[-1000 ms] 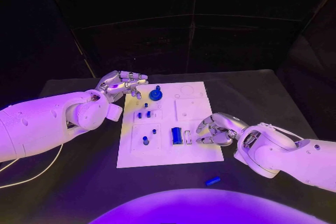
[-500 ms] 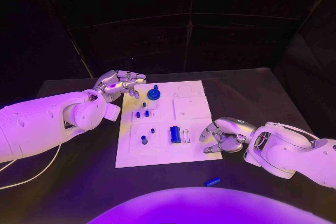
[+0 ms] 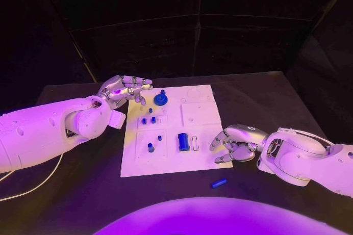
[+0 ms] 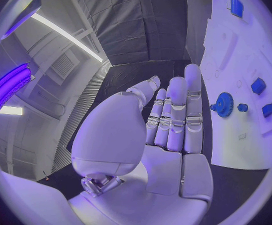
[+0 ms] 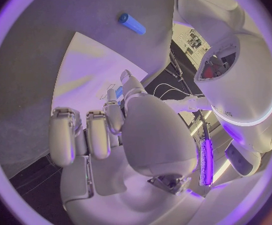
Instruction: Assemble the parts on the task board
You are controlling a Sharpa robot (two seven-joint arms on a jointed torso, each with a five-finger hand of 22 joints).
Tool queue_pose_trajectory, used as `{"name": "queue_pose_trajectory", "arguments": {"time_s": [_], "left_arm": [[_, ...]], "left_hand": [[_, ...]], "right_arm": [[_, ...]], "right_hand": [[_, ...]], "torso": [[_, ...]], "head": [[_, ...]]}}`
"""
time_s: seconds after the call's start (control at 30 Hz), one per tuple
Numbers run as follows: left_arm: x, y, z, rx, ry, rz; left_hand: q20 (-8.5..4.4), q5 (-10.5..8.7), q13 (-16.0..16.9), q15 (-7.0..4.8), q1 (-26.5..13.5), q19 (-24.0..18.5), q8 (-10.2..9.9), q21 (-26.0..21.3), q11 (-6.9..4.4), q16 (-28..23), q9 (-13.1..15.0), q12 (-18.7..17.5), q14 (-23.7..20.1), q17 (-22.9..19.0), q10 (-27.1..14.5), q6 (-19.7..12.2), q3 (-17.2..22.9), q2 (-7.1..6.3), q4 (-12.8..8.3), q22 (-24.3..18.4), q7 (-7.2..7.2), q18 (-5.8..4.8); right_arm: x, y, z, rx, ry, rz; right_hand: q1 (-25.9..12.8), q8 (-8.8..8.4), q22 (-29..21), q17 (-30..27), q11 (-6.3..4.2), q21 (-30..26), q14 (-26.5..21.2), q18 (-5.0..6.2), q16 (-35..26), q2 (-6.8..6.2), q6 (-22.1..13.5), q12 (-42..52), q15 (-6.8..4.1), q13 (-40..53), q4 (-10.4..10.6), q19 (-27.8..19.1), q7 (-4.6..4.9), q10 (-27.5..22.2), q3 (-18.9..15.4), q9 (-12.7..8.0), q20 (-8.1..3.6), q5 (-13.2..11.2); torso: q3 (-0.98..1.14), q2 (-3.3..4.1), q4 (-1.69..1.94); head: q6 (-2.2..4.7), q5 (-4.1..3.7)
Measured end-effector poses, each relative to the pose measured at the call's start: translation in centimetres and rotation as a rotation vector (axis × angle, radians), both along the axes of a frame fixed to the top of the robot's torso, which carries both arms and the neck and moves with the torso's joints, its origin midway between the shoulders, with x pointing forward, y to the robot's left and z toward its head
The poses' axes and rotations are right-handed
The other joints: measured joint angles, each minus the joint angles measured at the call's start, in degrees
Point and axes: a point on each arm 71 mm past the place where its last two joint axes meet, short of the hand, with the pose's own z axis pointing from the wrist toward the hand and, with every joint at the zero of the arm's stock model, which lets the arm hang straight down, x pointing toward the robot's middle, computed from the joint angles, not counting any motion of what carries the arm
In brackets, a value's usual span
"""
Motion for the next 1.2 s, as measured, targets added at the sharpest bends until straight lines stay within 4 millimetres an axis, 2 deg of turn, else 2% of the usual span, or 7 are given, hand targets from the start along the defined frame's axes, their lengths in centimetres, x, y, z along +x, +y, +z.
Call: {"name": "queue_pose_trajectory", "arguments": {"time_s": [0.43, 0.9, 1.2], "left_arm": [[0.0, 0.0, 0.0, 0.0, 0.0, -0.001], [0.0, 0.0, 0.0, 0.0, 0.0, -0.001], [0.0, 0.0, -0.1, 0.001, 0.001, -0.001]], "left_hand": [[0.0, 0.0, 0.0, 0.0, 0.0, 0.0, 0.0, 0.0, 0.0, 0.0, 0.0, 0.0, 0.0, 0.0, 0.0, 0.0, 0.0, 0.0, 0.0, 0.0, 0.0, 0.0], [0.0, 0.0, 0.0, 0.0, 0.0, 0.0, 0.0, 0.0, 0.0, 0.0, 0.0, 0.0, 0.0, 0.0, 0.0, 0.0, 0.0, 0.0, 0.0, 0.0, 0.0, 0.0], [0.0, 0.0, 0.0, 0.0, 0.0, 0.0, 0.0, 0.0, 0.0, 0.0, 0.0, 0.0, 0.0, 0.0, 0.0, 0.0, 0.0, 0.0, 0.0, 0.0, 0.0, 0.0]], "right_arm": [[-0.2, 0.0, 0.1, -0.004, -0.002, 0.01], [-1.0, -0.1, 0.4, -0.005, 0.021, 0.034], [-1.1, 0.0, 0.3, -0.029, 0.018, 0.061]], "right_hand": [[0.0, -0.33, 0.0, 0.0, 0.0, 0.0, 0.2, 0.0, 0.0, -0.01, 0.2, 0.0, 0.2, 0.0, 0.0, 0.0, 0.17, 0.0, 0.0, -0.2, 0.02, 0.0], [0.0, -0.84, 0.0, 0.0, 0.0, 0.0, 0.2, 0.0, 0.0, -0.01, 1.2, 0.0, 0.2, 0.0, 0.0, -0.2, -0.06, 0.0, -0.3, -0.5, 0.21, 0.2], [0.4, -1.5, 0.0, 0.0, 0.0, 0.0, 0.2, 0.0, 0.0, 0.08, 2.2, 0.0, 0.2, 0.0, -0.8, -0.2, -0.05, 0.0, -0.1, -0.9, 0.21, 0.4]], "torso": [[0.01, 0.01, -0.03], [-0.02, -0.08, -0.15], [-0.02, -0.09, -0.08]], "head": [[0.05, -0.07], [0.11, -0.42], [0.01, -0.52]]}}
